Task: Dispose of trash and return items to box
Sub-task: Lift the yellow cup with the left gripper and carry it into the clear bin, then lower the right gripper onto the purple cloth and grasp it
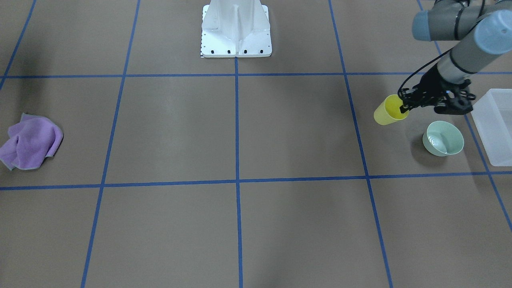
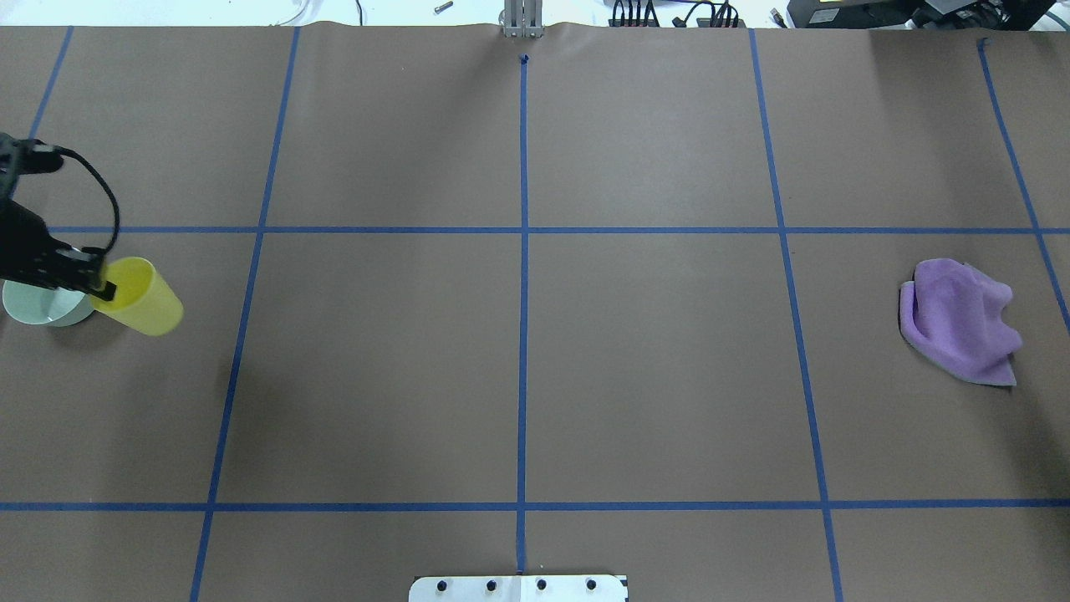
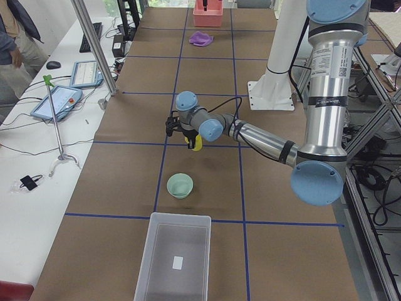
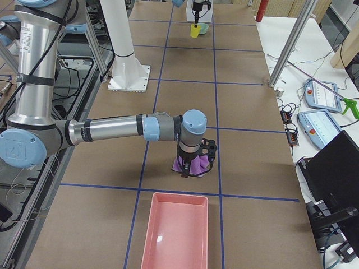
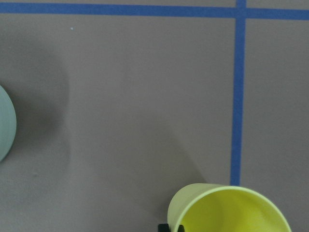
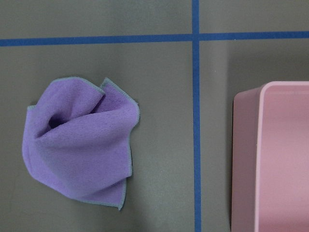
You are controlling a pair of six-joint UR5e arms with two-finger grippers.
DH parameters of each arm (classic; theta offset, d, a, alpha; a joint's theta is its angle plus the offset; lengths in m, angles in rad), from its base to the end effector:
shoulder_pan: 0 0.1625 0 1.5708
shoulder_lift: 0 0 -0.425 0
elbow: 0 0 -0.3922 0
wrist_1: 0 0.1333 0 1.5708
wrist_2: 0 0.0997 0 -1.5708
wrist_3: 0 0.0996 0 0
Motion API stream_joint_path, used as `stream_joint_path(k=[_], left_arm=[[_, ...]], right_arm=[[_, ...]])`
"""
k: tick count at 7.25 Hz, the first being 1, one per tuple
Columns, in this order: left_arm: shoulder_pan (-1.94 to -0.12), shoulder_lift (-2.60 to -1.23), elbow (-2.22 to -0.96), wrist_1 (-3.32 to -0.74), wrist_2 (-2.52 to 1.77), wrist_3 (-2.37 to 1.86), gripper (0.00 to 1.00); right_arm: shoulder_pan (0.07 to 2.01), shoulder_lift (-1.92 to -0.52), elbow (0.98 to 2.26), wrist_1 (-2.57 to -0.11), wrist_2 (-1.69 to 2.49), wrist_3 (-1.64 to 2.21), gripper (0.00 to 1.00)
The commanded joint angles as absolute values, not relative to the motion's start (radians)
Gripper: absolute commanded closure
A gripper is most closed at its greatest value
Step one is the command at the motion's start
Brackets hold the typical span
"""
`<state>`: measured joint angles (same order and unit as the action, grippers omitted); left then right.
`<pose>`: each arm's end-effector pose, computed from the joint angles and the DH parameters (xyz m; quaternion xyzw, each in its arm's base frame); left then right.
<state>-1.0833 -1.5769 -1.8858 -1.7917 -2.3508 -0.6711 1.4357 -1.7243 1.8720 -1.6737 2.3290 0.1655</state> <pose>0.1768 -0.4685 0.4729 0.0067 0.4421 0.0197 0.8967 0.0069 -0.4306 0.5926 -0.0348 -0.3689 0.0058 0.9288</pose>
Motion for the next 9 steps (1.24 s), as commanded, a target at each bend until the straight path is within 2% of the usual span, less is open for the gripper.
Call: stream_joint_path(k=[1,4,6,8,9], left_arm=[[-1.352,-1.565,-1.821,-1.61,-2.395,-0.2,1.0],[-1.581,-1.635,-1.521,-1.605,-2.396,0.227,1.0],[-1.603,-1.641,-1.415,-1.644,-2.398,0.294,1.0],[-1.603,-1.638,-1.274,-1.829,-2.398,0.278,1.0],[-1.603,-1.635,-1.264,-1.832,-2.398,0.278,1.0]], right_arm=[[1.428,-1.694,1.871,-1.675,2.332,0.19,0.0],[1.367,-1.606,1.87,-1.671,2.341,0.334,0.0],[1.309,-1.577,1.862,-1.636,2.35,0.421,0.0],[1.269,-1.577,1.785,-1.49,2.35,0.497,0.0],[1.266,-1.577,1.757,-1.453,2.35,0.502,0.0]])
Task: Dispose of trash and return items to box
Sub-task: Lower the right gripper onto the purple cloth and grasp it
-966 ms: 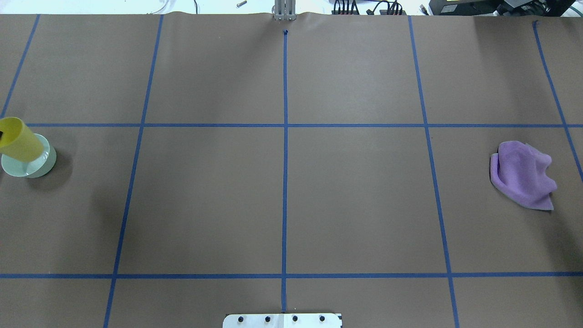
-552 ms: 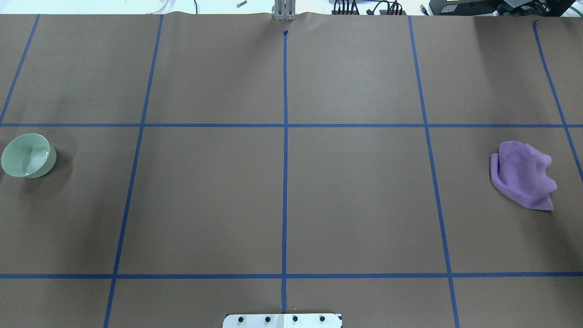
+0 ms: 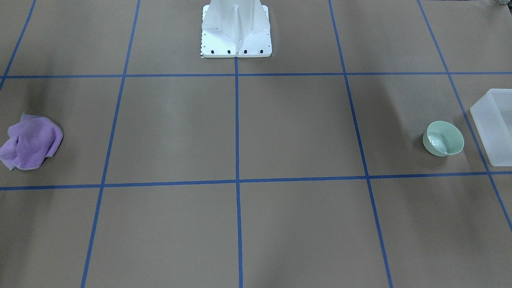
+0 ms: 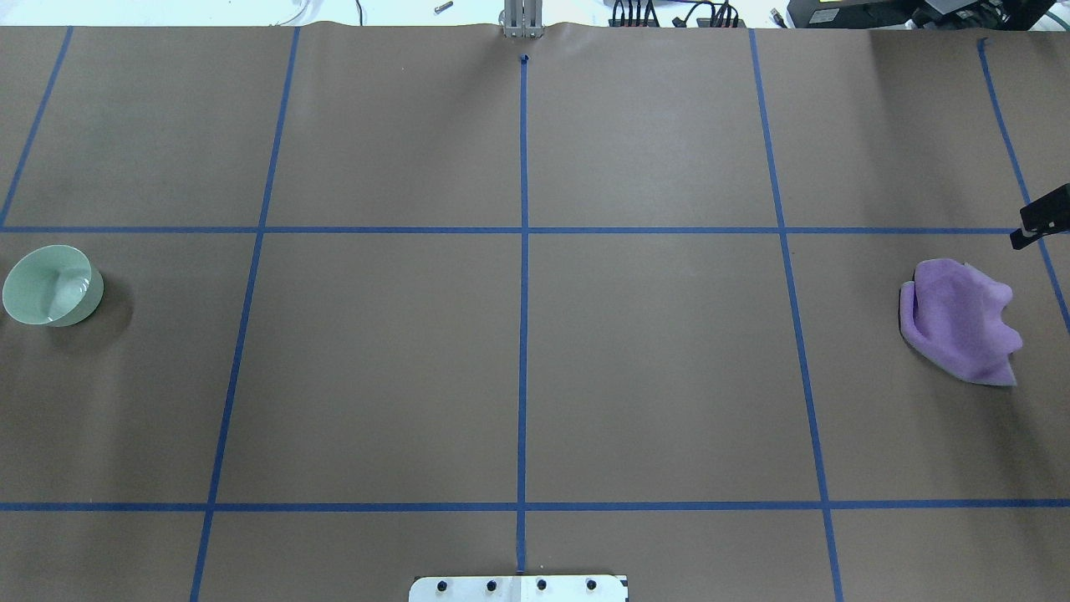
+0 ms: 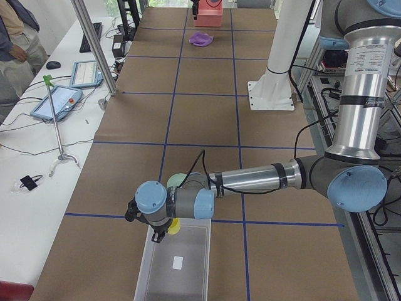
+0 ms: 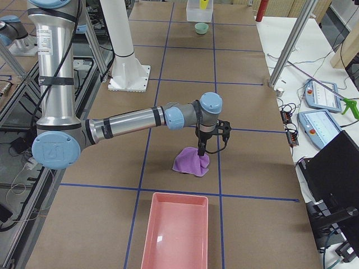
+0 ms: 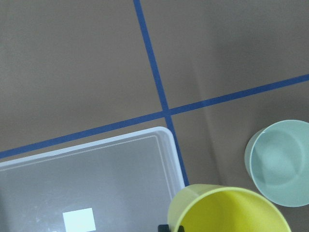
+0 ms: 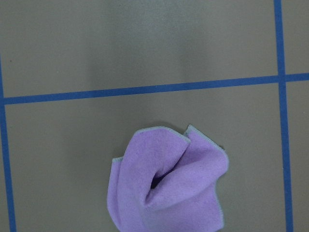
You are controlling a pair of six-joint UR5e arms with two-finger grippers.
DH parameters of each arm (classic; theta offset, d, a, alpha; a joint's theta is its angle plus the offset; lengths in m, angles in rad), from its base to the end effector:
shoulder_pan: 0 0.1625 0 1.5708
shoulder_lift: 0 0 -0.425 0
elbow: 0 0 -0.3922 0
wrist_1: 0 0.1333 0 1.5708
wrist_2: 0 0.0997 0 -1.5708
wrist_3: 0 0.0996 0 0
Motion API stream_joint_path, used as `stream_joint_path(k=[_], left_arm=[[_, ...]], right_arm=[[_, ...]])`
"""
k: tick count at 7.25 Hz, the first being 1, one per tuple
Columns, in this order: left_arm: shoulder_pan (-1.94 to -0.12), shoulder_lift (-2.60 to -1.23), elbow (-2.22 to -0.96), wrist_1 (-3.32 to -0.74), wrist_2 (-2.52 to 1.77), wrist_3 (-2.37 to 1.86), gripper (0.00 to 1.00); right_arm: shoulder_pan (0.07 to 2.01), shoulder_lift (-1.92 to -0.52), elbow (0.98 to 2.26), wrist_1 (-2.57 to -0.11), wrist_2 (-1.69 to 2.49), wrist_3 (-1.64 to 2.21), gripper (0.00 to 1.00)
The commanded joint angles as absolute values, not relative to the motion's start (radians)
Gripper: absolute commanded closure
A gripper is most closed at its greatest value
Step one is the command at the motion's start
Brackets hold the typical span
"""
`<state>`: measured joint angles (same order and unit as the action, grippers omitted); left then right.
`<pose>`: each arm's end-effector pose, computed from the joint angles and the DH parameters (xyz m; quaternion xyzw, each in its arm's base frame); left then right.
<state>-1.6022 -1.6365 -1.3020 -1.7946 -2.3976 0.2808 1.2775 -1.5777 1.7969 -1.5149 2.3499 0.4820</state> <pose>-0.0761 -0.5110 0.7311 0.0718 0.3953 0.1180 0.9081 -0.0825 -0.4922 0.5433 -0.0248 -0.3962 0.0345 0.9172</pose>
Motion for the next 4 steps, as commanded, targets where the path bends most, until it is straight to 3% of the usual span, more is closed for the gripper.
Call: stream_joint_path(k=[1,4], left_arm=[[-1.603,-1.635,-1.25,-1.835,-2.398,0.276,1.0],[-1.6,-1.644,-1.125,-2.087,-2.398,0.1,1.0]], right_arm=[[1.258,-1.577,1.755,-1.451,2.349,0.505,0.0],[1.226,-1.56,1.712,-1.448,2.344,0.521,0.0]])
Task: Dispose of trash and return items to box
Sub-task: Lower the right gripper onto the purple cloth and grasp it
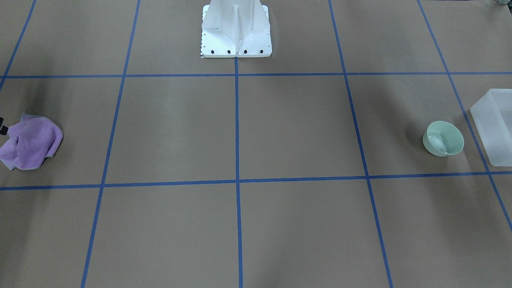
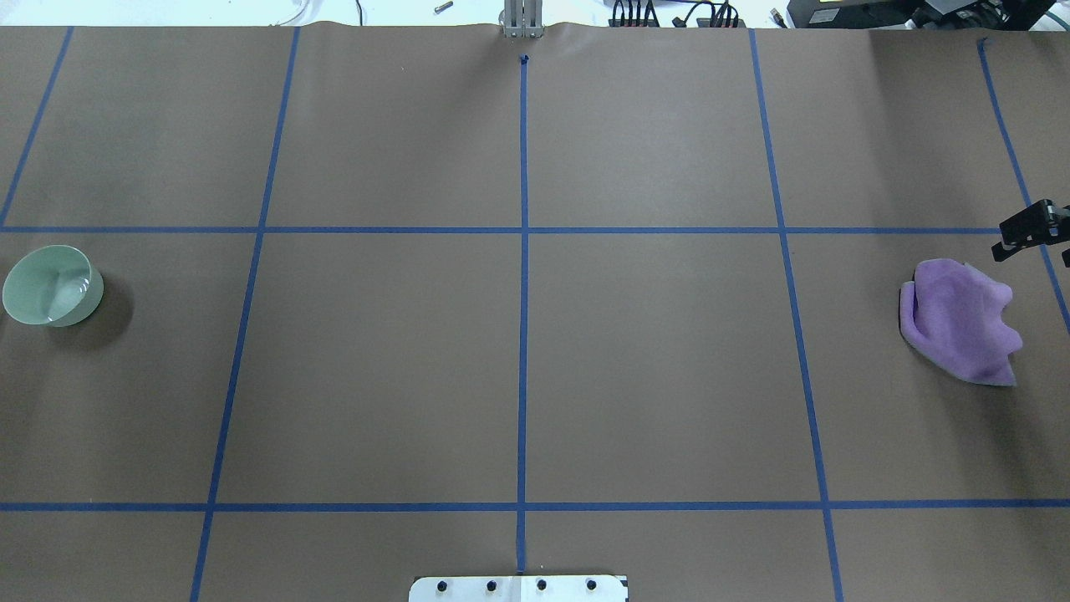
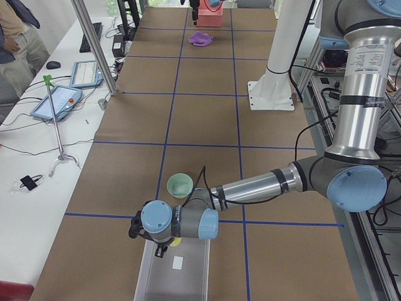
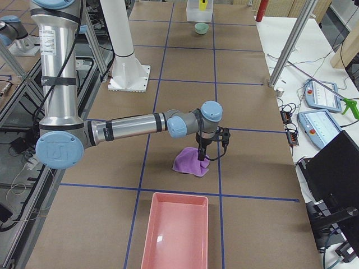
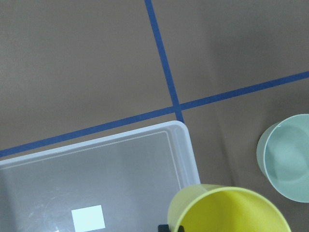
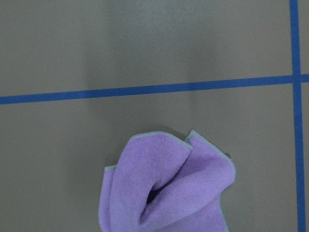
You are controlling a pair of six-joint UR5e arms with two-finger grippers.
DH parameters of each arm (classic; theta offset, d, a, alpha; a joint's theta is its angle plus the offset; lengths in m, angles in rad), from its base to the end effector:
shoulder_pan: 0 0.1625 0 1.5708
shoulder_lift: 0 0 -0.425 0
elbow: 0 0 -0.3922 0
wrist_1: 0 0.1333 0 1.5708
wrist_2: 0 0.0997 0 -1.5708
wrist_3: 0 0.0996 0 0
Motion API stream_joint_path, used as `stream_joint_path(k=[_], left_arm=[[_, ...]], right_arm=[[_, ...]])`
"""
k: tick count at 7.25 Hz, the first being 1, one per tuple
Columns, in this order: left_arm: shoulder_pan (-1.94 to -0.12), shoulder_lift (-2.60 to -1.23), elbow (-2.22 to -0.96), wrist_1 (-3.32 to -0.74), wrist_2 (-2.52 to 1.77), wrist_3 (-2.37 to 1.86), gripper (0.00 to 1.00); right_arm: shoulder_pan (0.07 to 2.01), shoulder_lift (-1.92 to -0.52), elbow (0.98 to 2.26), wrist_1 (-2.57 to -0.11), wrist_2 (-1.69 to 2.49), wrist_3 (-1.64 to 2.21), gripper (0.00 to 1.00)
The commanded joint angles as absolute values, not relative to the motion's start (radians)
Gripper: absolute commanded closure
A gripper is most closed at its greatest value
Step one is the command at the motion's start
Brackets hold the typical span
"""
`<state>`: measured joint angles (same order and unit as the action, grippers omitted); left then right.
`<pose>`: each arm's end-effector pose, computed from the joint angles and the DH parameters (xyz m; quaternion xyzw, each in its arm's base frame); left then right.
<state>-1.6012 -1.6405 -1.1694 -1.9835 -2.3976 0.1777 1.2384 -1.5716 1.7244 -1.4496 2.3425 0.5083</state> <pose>-0.0754 -0.5032 0.7733 0.0786 0.3954 0.0836 0.9113 -0.1036 -0.4959 0.5696 -0.0366 -0.3920 0.0294 0.9188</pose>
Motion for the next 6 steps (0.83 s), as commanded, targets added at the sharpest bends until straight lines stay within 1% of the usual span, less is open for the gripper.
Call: stream_joint_path(k=[1,3,4,5,6], left_arm=[[-1.597,-1.649,-1.117,-2.091,-2.396,0.095,1.0],[-1.595,-1.655,-1.118,-2.088,-2.396,0.074,1.0],[-1.595,-1.678,-1.118,-2.082,-2.399,0.074,0.07],[-1.595,-1.686,-1.124,-2.066,-2.43,0.071,0.02],[-1.595,-1.7,-1.134,-2.033,-2.463,0.069,0.02]], right_arm=[[1.2,-1.546,1.71,-1.448,2.344,0.552,0.0],[1.163,-1.519,1.688,-1.448,2.341,0.575,0.0],[1.155,-1.516,1.655,-1.401,2.339,0.577,0.0],[1.149,-1.516,1.622,-1.35,2.339,0.595,0.0],[1.132,-1.52,1.62,-1.341,2.339,0.621,0.0]])
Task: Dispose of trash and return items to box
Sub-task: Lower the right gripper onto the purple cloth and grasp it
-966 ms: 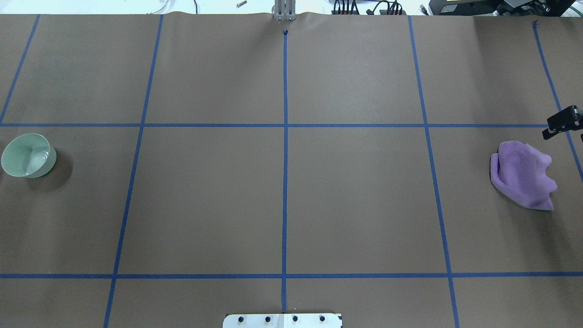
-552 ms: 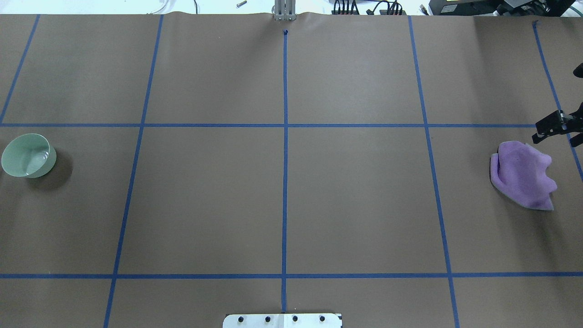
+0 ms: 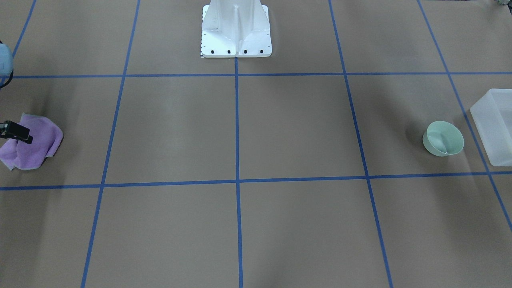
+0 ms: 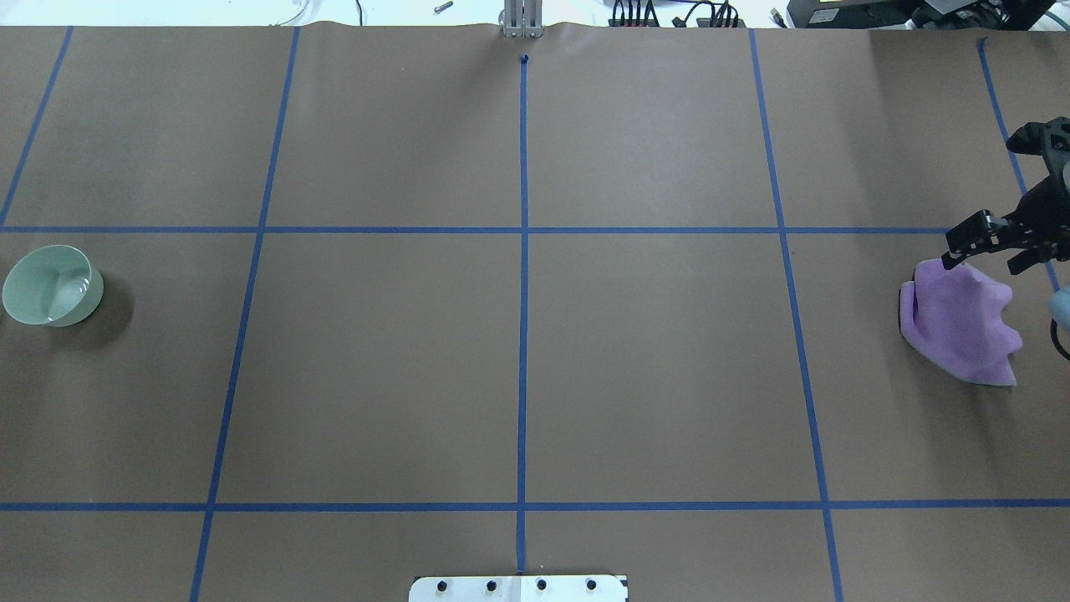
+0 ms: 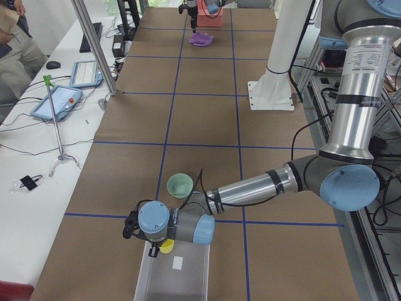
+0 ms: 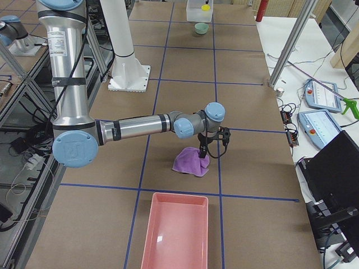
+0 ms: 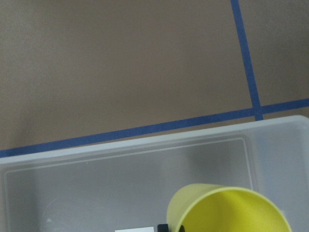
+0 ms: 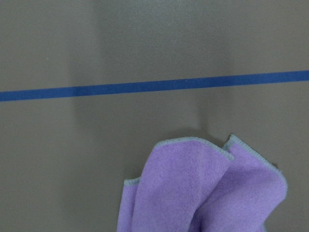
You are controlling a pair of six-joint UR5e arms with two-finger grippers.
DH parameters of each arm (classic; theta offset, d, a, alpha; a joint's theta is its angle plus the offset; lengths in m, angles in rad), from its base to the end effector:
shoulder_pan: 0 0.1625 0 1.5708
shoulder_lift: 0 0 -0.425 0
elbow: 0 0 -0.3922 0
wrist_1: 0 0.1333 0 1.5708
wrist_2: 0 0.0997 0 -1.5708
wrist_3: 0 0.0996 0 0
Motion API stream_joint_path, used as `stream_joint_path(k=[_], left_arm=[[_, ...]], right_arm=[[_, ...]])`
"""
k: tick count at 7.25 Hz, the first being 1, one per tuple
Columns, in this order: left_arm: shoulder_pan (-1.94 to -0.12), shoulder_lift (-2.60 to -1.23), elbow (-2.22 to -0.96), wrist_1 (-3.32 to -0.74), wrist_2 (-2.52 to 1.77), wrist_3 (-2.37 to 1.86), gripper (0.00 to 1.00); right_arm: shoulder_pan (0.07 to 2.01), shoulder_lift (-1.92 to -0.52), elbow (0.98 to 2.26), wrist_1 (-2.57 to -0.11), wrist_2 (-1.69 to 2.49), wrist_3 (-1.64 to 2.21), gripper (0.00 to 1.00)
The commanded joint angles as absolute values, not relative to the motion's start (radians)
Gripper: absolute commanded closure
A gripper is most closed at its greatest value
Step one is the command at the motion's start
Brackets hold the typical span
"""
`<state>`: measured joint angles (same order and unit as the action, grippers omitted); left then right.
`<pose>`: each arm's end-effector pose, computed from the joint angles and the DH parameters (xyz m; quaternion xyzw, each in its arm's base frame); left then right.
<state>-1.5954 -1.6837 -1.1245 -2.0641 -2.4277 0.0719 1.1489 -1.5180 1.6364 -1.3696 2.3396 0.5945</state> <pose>-0.0710 -0.5257 0.7617 0.0925 0.4101 0.0546 0.9057 -0.1582 -0.5089 0.5772 -0.0513 -0.3952 0.0194 0.9170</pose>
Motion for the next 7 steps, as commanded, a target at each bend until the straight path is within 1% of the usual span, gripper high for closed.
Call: stream_joint_path(k=[1,2,3,4,5,6,7], left_arm=[[-1.594,-1.706,-1.135,-2.028,-2.467,0.069,0.02],[-1.595,-1.715,-1.137,-2.023,-2.468,0.066,0.02],[-1.597,-1.712,-1.169,-1.998,-2.468,0.051,0.02],[-1.597,-1.706,-1.214,-1.944,-2.468,0.045,0.02],[-1.597,-1.703,-1.28,-1.855,-2.468,0.044,0.02],[-1.597,-1.7,-1.329,-1.791,-2.468,0.046,0.02],[-1.597,-1.701,-1.348,-1.787,-2.47,0.022,0.02]], right_arm=[[1.12,-1.525,1.614,-1.341,2.329,0.621,0.0],[1.115,-1.526,1.611,-1.341,2.327,0.626,0.14],[1.115,-1.531,1.611,-1.341,2.327,0.638,0.74],[1.115,-1.535,1.62,-1.338,2.33,0.628,1.0],[1.117,-1.555,1.637,-1.324,2.33,0.626,1.0],[1.117,-1.598,1.635,-1.249,2.33,0.627,1.0],[1.126,-1.606,1.647,-1.223,2.338,0.629,1.0]])
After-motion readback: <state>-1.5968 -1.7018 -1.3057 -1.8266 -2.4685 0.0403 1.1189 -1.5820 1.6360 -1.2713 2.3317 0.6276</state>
